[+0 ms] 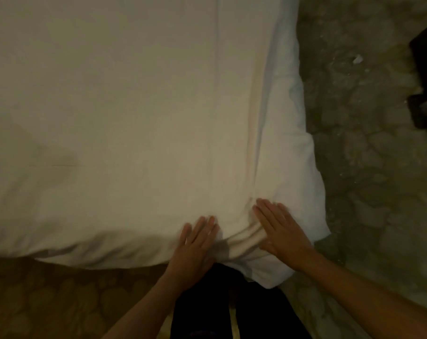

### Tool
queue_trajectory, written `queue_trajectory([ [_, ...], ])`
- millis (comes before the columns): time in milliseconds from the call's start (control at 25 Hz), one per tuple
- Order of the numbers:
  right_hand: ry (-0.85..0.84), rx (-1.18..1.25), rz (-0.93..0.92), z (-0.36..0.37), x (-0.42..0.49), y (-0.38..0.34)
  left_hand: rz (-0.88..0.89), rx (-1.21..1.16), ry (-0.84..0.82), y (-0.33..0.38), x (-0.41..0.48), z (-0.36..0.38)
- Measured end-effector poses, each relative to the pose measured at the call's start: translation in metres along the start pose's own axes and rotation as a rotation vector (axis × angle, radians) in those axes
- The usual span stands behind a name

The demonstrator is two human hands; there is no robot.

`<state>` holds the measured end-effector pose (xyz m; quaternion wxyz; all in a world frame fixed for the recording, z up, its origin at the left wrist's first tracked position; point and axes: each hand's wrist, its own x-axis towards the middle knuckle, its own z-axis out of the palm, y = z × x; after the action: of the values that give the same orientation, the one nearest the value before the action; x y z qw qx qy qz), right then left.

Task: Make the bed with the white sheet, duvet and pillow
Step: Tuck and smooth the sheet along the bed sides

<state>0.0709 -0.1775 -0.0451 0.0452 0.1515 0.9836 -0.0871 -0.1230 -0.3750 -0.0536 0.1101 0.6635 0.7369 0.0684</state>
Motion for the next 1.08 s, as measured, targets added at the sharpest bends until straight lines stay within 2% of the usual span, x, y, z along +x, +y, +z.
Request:
queue_trajectory([
  [160, 0.158, -0.06, -0.02, -0.01, -0.01, 0.032, -0.154, -0.132, 0.066, 0.056, 0.038, -0.006],
  [240, 0.149, -0.078, -0.025, -0.012, -0.004, 0.037, -0.22, -0.214, 0.101, 0.075, 0.063, -0.004],
  [320, 0.108, -0.089, 0.008, -0.01, -0.004, 0.036, -0.19, -0.2, 0.037, 0.085, 0.074, 0.004],
  [400, 0.149, -0.02, 0.004, -0.001, -0.007, 0.035, -0.175, -0.136, 0.002, 0.082, 0.087, 0.003],
  [520, 0.12, 0.031, -0.021, 0.008, -0.016, 0.037, -0.124, -0.055, 0.033, 0.069, 0.091, 0.007],
  [680, 0.113, -0.033, 0.005, 0.011, -0.018, 0.042, -0.095, -0.189, 0.096, 0.064, 0.089, 0.012],
  [760, 0.07, 0.015, 0.032, 0.01, -0.015, 0.038, -0.072, -0.218, 0.076, 0.064, 0.09, 0.012],
  [840, 0.101, 0.055, 0.036, 0.009, -0.016, 0.035, -0.014, -0.207, 0.075, 0.064, 0.09, 0.01],
  [960, 0.144, 0.112, -0.011, -0.007, -0.026, 0.036, 0.064, -0.244, 0.094, 0.069, 0.084, 0.004],
  [1080, 0.084, 0.135, -0.098, -0.013, -0.037, 0.037, 0.107, -0.304, 0.115, 0.073, 0.076, -0.001],
])
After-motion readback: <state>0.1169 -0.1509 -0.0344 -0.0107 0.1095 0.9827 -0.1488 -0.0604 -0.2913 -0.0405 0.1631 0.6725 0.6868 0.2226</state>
